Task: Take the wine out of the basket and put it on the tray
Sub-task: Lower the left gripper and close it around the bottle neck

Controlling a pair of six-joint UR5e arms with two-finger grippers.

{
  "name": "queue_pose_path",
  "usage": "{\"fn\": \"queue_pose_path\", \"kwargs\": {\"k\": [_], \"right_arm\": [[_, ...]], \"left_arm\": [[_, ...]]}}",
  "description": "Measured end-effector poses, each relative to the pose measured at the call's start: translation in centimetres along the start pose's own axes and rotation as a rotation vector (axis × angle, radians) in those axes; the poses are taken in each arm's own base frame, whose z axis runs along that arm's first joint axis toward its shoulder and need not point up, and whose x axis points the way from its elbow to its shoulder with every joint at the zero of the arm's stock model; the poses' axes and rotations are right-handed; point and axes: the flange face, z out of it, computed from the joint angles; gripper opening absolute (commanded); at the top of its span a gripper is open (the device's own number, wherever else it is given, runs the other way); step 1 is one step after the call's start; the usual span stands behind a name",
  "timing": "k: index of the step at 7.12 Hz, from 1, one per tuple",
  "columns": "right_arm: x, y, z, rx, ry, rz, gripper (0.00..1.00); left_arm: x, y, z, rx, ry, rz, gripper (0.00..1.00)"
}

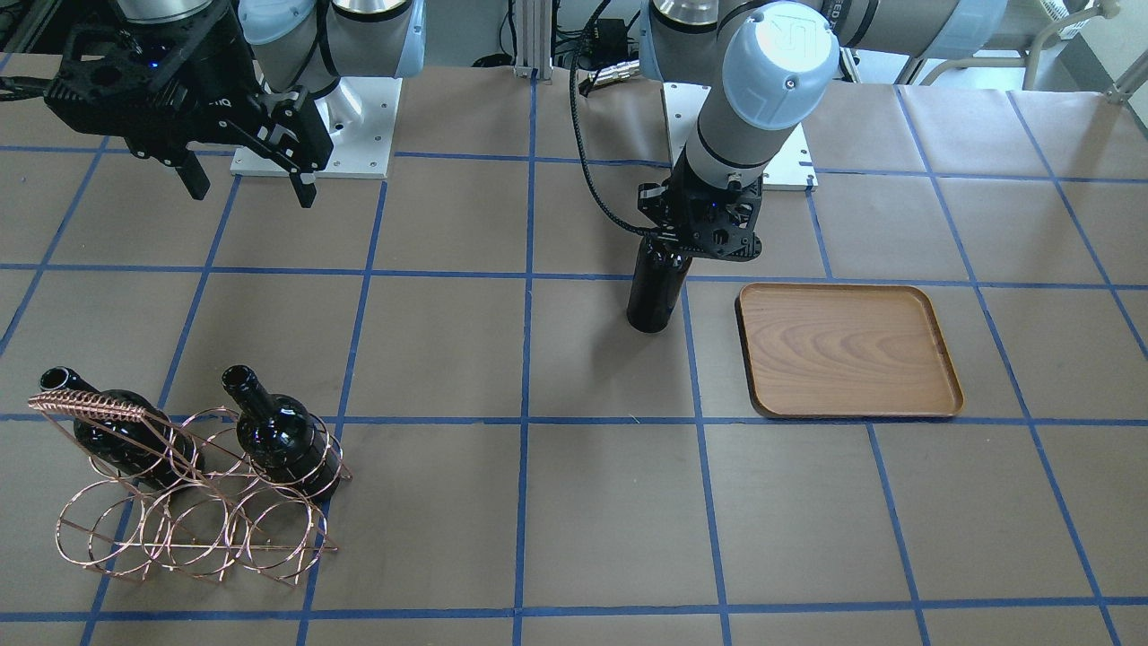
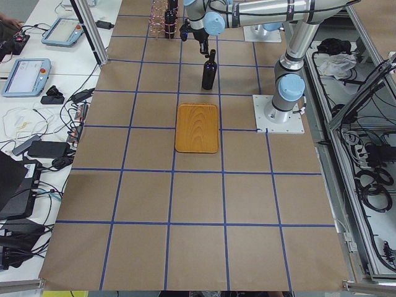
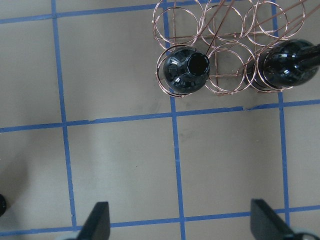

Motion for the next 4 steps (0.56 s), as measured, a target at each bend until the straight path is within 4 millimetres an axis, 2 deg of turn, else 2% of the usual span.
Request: {"fn": "queue_pose_path", "kwargs": {"k": [2,4], "right_arm": [[-0.01,0.01,0.02,-0.001,0.0,-0.001,1.0],[-0.01,0.04,-0.02,0.0,0.0,-0.001,1.0]], "left_arm": [[0.08,-0.55,0.06,0.001,0.002,0.0,1.0],[0.22,-0.92,-0.74,0.014,0.003,0.003,1.0]]}}
